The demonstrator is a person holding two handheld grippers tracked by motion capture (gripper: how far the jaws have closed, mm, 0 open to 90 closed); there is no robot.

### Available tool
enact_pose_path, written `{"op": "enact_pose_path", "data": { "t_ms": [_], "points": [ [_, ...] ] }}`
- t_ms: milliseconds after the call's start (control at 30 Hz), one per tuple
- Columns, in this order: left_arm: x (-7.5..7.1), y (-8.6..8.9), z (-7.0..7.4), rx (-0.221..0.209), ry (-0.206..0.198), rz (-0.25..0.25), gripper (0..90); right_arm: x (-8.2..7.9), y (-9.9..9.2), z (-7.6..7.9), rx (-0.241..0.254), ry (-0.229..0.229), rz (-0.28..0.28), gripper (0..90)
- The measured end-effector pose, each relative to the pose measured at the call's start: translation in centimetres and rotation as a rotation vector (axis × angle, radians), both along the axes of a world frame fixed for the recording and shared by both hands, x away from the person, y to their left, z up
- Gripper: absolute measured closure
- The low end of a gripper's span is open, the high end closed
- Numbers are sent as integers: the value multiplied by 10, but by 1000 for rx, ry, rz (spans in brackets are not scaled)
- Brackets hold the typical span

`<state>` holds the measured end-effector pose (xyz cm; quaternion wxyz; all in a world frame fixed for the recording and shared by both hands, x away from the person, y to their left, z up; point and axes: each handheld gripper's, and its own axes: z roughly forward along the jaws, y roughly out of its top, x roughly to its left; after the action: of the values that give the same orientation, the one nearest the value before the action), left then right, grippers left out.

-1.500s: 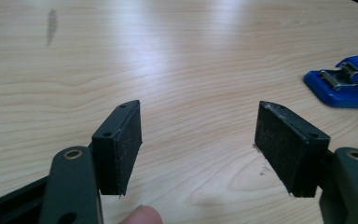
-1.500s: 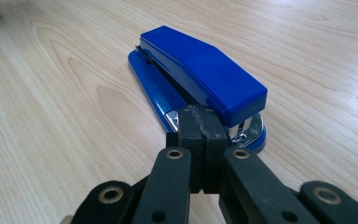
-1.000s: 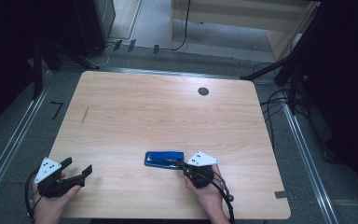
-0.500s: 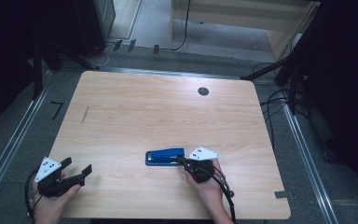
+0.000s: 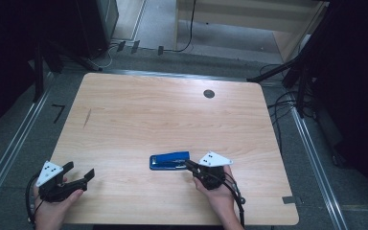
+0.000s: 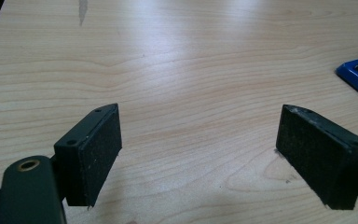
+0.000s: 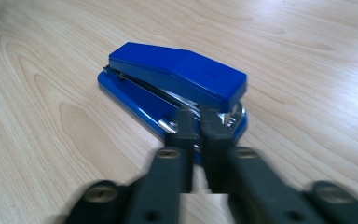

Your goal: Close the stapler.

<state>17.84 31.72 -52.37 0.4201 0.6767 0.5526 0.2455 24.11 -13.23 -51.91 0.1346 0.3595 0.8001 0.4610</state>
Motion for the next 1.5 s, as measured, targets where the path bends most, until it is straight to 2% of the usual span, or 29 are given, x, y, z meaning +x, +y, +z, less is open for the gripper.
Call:
{"op": "enact_pose_path", "data": {
  "t_ms": [200, 300, 600, 667, 833, 1500],
  "points": [
    [0, 0, 0, 3, 4, -3, 148, -3, -11, 2, 28, -10, -22, 510],
    [1, -1, 0, 4, 4, -2, 149, -5, -17, 3, 41, -7, -46, 400],
    [1, -1, 0, 6, 7, -1, 151, -10, -33, 4, 40, -19, -110, 147],
    [1, -1, 0, 6, 7, -1, 151, -11, -39, 4, 41, -23, -132, 126],
    [1, -1, 0, 5, 7, -1, 151, -13, -52, 2, 42, -21, -168, 0],
    [1, -1, 0, 7, 8, -6, 151, -29, -103, -4, 47, -22, -246, 0]
  ]
}}
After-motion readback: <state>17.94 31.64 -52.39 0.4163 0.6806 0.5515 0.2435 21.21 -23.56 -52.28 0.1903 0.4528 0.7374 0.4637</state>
